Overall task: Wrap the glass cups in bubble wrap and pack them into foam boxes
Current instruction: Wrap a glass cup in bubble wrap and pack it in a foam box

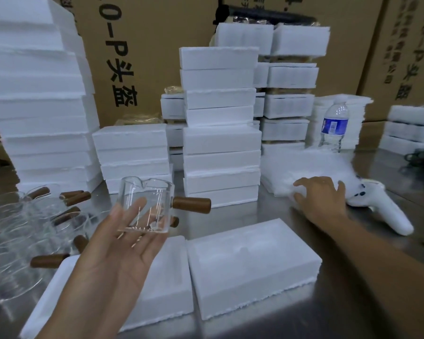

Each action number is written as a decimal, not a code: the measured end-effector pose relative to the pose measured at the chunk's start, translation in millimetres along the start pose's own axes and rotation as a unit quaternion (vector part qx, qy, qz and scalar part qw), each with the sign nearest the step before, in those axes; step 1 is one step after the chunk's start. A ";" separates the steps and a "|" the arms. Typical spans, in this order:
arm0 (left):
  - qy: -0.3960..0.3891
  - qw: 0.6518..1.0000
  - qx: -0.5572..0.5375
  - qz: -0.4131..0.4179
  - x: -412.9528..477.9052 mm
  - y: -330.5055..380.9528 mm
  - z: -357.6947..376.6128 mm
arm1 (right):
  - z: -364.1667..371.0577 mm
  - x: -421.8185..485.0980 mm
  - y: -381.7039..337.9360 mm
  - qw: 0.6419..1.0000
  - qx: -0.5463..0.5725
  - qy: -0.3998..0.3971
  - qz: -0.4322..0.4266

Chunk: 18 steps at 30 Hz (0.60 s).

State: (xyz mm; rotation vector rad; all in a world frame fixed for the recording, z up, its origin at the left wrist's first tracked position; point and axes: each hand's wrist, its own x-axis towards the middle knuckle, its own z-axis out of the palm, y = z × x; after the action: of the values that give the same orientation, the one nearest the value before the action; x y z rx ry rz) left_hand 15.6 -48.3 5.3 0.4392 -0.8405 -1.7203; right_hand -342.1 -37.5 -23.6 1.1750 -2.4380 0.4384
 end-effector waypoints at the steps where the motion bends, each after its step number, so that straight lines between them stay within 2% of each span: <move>1: 0.000 1.000 0.000 0.000 0.0 -0.5 0.0 | -1.3 0.1 -1.7 1.000 0.007 0.013 0.011; 3: 0.010 1.000 0.000 -0.006 0.4 -1.2 -0.3 | -5.3 1.2 -5.5 0.997 0.050 0.047 0.043; 6: 0.030 0.999 -0.014 -0.014 1.4 -0.2 0.2 | -19.4 5.5 -13.7 0.969 0.197 0.116 0.092; 8: 0.025 0.999 -0.027 -0.009 0.4 1.5 2.2 | -34.7 7.5 -25.3 0.929 0.312 0.154 0.125; 11: 0.020 0.999 -0.039 -0.006 -3.3 4.3 5.0 | -59.7 3.8 -49.6 0.841 0.490 0.172 0.149; 14: 0.010 0.998 -0.054 -0.014 -7.0 10.1 6.8 | -86.1 -18.5 -79.0 0.791 0.581 0.178 0.075; 16: 0.004 0.997 -0.069 -0.017 -8.7 15.3 7.2 | -99.2 -41.9 -98.5 0.788 0.594 0.163 -0.005; 18: -0.002 0.996 -0.085 -0.004 -9.5 21.3 7.0 | -105.6 -68.8 -115.6 0.802 0.578 0.114 -0.099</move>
State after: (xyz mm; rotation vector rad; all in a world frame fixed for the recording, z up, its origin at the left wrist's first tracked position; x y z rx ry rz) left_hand 28.3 -40.0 24.3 0.3252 -0.6891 -1.7837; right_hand -188.5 -14.1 48.0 1.6024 -1.6753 2.0270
